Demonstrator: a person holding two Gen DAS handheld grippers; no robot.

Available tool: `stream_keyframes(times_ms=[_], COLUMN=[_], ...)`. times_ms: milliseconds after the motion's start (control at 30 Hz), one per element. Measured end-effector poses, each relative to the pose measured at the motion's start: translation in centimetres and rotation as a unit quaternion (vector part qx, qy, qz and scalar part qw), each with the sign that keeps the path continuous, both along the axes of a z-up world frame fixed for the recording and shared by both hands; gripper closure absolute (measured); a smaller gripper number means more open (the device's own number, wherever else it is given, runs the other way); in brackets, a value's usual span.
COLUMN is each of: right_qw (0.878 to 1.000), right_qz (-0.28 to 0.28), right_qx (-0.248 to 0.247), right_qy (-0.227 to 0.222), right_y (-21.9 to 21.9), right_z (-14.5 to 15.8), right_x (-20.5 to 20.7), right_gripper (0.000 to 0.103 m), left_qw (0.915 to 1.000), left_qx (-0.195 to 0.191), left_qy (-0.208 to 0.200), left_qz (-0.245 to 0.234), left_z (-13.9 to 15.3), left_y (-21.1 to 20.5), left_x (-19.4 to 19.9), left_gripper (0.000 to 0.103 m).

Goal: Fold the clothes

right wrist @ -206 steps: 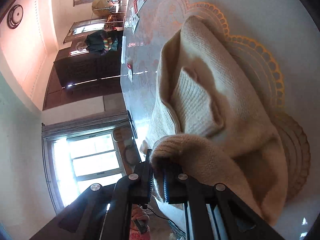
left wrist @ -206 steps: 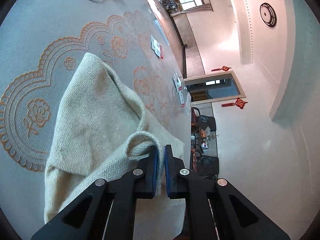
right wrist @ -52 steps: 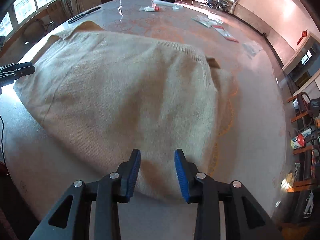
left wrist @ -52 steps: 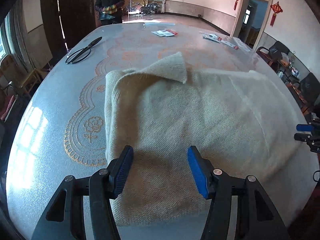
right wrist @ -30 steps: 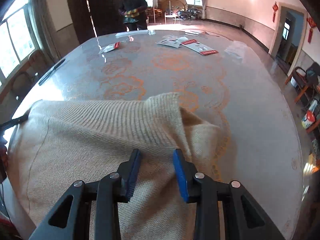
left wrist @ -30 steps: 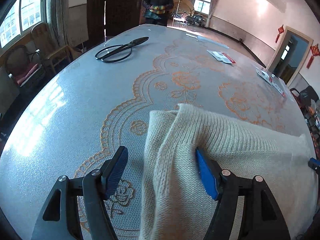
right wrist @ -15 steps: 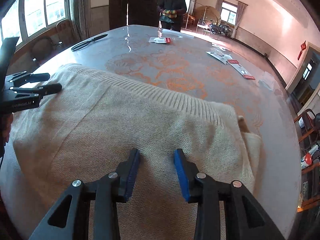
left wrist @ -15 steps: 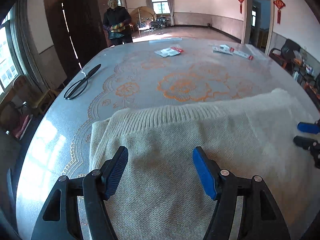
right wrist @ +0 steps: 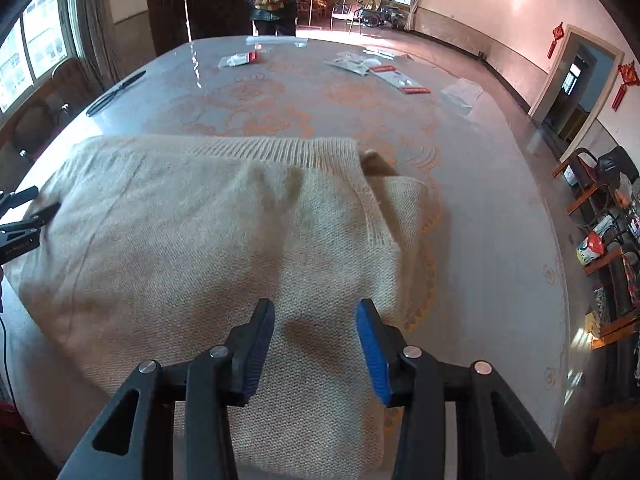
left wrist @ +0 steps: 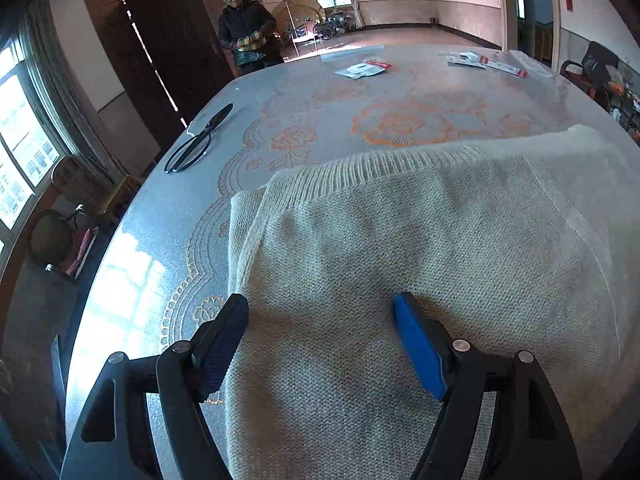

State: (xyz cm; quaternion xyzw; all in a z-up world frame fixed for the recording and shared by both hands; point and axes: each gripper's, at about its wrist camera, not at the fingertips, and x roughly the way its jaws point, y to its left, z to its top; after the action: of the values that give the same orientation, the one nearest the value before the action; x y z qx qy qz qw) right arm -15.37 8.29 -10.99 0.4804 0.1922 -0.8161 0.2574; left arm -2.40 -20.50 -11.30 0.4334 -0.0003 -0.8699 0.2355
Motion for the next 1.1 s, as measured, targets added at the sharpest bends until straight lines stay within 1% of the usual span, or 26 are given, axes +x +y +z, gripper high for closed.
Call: stream_keyframes(times_ms=[67, 133, 167, 233, 300, 333, 400, 467, 500, 567, 600, 667, 700, 733, 800, 833, 900, 933, 1000, 1033, 1100], right_qw=[1.000, 0.998, 0.996, 0.992, 0.987, 0.984, 0.976, 0.970, 0.964, 0.951, 0.947, 0.940, 0.936, 0.932, 0.921, 0.918, 0.910, 0.906, 0.899, 0.895, 0.886], right_qz=[0.011, 0.023, 0.027, 0.013, -0.014, -0.028, -0.045, -0.053, -0.055, -0.061, -0.062, -0.061, -0.060, -0.058, -0.050, -0.043, -0.030, -0.023, -0.007, 0.001, 0.016], right_qx=[-0.010, -0.022, -0.047, -0.090, -0.114, -0.127, -0.150, -0.154, -0.165, -0.185, -0.193, -0.212, -0.222, -0.233, -0.255, -0.262, -0.276, -0.281, -0.291, -0.296, -0.305], right_qy=[-0.024, -0.049, -0.070, -0.092, -0.110, -0.122, -0.152, -0.181, -0.200, -0.238, -0.250, -0.260, -0.265, -0.273, -0.289, -0.296, -0.308, -0.315, -0.328, -0.334, -0.347], right_y=[0.3, 0.6, 1.2, 3.0, 4.8, 5.7, 6.9, 7.3, 7.5, 7.6, 7.6, 7.7, 7.7, 7.7, 7.7, 7.6, 7.5, 7.3, 7.1, 6.9, 6.7], right_z=[-0.1, -0.1, 0.4, 1.6, 2.1, 2.2, 1.7, 0.7, 0.1, -1.3, -1.9, -2.5, -2.7, -2.9, -3.3, -3.4, -3.6, -3.7, -4.0, -4.2, -4.5], right_x=[-0.6, -1.2, -1.8, -3.4, -5.4, -6.5, -8.5, -10.2, -10.7, -11.7, -12.1, -12.5, -12.7, -12.7, -12.7, -12.9, -13.3, -13.4, -13.6, -13.7, -13.8], right_gripper=[0.058, 0.058, 0.058, 0.057, 0.054, 0.053, 0.052, 0.052, 0.051, 0.050, 0.047, 0.043, 0.042, 0.041, 0.037, 0.036, 0.035, 0.034, 0.033, 0.033, 0.033], left_qw=[0.9999, 1.0000, 0.9999, 0.9989, 0.9947, 0.9914, 0.9816, 0.9678, 0.9617, 0.9507, 0.9453, 0.9377, 0.9360, 0.9372, 0.9360, 0.9353, 0.9322, 0.9283, 0.9123, 0.9072, 0.9064], left_qx=[0.011, 0.007, 0.006, 0.028, 0.062, 0.078, 0.134, 0.203, 0.230, 0.277, 0.298, 0.327, 0.334, 0.333, 0.342, 0.345, 0.356, 0.367, 0.405, 0.417, 0.418], left_qy=[-0.002, 0.000, 0.002, 0.006, 0.008, 0.009, 0.013, 0.019, 0.018, 0.027, 0.032, 0.043, 0.048, 0.049, 0.049, 0.049, 0.051, 0.053, 0.057, 0.054, 0.048], left_qz=[-0.001, 0.005, 0.011, 0.038, 0.082, 0.104, 0.135, 0.148, 0.148, 0.136, 0.129, 0.111, 0.100, 0.090, 0.068, 0.058, 0.041, 0.032, 0.007, -0.008, -0.033], left_z=[0.6, 1.7, 2.2, 3.0, 3.2, 3.2, 2.7, 1.7, 1.2, 0.5, 0.2, -0.1, -0.2, -0.2, -0.3, -0.3, -0.3, -0.4, -0.7, -0.8, -0.8], left_y=[-0.4, -1.3, -2.0, -4.4, -7.5, -9.0, -11.7, -13.5, -14.0, -14.5, -14.6, -14.5, -14.3, -14.0, -13.5, -13.2, -12.7, -12.6, -12.4, -12.0, -11.2], left_x=[0.3, 0.8, 1.2, 2.0, 3.0, 3.5, 4.5, 5.2, 5.4, 5.6, 5.7, 5.6, 5.5, 5.3, 4.8, 4.6, 4.1, 3.7, 2.8, 2.4, 1.8], left_gripper=[0.026, 0.026, 0.026, 0.026, 0.026, 0.026, 0.026, 0.026, 0.026, 0.025, 0.025, 0.023, 0.021, 0.021, 0.020, 0.018, 0.017, 0.017, 0.017, 0.017, 0.016])
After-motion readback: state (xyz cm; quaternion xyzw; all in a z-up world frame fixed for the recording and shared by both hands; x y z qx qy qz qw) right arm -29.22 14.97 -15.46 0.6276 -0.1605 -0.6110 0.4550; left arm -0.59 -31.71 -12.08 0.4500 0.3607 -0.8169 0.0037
